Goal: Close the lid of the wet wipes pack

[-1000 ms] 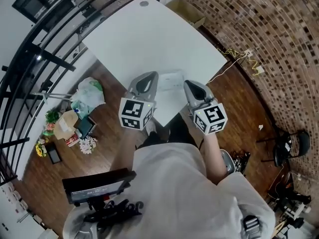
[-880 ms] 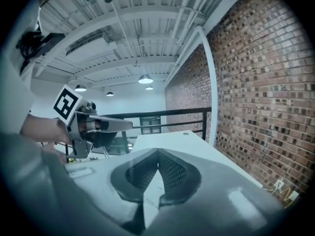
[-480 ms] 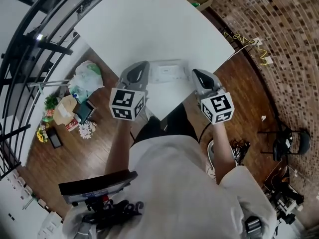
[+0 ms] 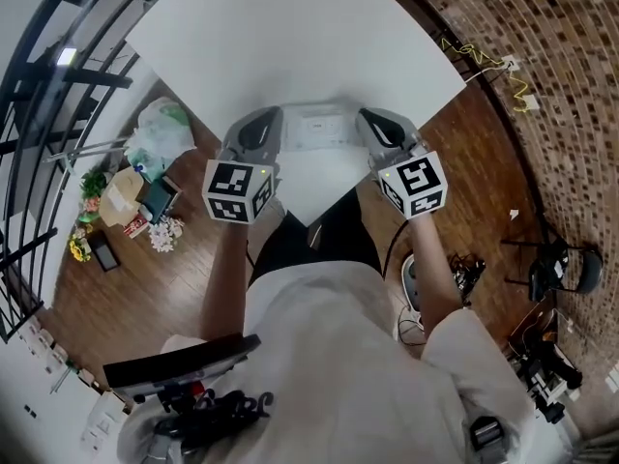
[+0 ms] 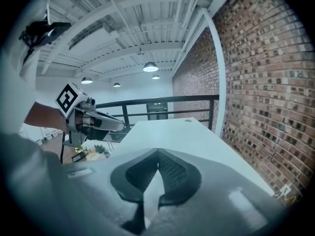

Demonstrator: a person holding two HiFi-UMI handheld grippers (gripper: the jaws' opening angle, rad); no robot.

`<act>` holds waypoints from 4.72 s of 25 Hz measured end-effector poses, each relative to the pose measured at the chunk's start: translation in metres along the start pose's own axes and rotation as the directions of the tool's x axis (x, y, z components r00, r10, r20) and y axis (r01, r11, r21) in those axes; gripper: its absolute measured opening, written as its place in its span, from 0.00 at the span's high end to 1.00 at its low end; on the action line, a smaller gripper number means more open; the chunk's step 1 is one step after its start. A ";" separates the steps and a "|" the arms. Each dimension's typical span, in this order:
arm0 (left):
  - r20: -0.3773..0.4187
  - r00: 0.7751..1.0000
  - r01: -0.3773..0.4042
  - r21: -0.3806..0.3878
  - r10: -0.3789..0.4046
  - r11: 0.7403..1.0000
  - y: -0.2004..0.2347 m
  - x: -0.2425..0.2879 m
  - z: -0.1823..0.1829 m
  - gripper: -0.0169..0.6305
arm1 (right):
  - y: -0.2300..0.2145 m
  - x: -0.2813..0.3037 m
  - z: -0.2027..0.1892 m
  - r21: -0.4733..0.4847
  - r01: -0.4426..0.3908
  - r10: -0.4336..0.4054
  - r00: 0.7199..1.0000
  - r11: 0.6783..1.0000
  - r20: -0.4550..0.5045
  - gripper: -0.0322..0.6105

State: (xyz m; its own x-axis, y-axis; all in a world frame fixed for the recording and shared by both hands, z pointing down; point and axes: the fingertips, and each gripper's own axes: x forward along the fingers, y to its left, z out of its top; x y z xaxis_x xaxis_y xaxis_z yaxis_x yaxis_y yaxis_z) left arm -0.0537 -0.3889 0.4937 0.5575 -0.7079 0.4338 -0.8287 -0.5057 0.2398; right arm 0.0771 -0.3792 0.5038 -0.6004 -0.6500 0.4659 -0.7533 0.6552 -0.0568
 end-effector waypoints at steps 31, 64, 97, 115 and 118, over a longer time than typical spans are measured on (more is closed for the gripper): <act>-0.076 0.997 -0.030 -0.070 0.024 0.997 0.008 0.014 -0.060 0.95 | 0.062 0.055 -0.066 0.041 -0.146 0.151 0.971 0.988 -0.185 0.96; -0.107 0.994 0.003 -0.059 -0.009 0.998 -0.002 0.021 -0.078 0.95 | 0.082 0.058 -0.096 -0.058 -0.098 0.082 0.969 0.993 -0.232 0.96; -0.105 0.994 -0.003 -0.101 -0.008 0.995 0.016 0.032 -0.074 0.95 | 0.088 0.072 -0.108 -0.236 -0.214 0.022 0.783 0.948 -0.621 0.97; -0.017 1.000 0.012 -0.027 -0.013 1.000 0.010 0.001 -0.033 0.95 | 0.077 0.046 -0.080 -0.160 -0.150 0.044 0.848 0.976 -0.528 0.96; 0.017 1.000 0.018 -0.006 -0.018 1.000 0.002 -0.024 -0.022 0.95 | 0.082 0.030 -0.057 -0.152 -0.089 0.013 0.896 0.984 -0.443 0.97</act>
State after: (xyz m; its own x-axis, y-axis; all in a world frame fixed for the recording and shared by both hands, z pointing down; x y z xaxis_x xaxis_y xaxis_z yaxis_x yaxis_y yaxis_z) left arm -0.0693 -0.3622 0.5028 0.5733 -0.7070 0.4142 -0.8186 -0.5157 0.2528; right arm 0.0123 -0.3227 0.5633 -0.4286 -0.4036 0.8083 -0.6474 0.7613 0.0368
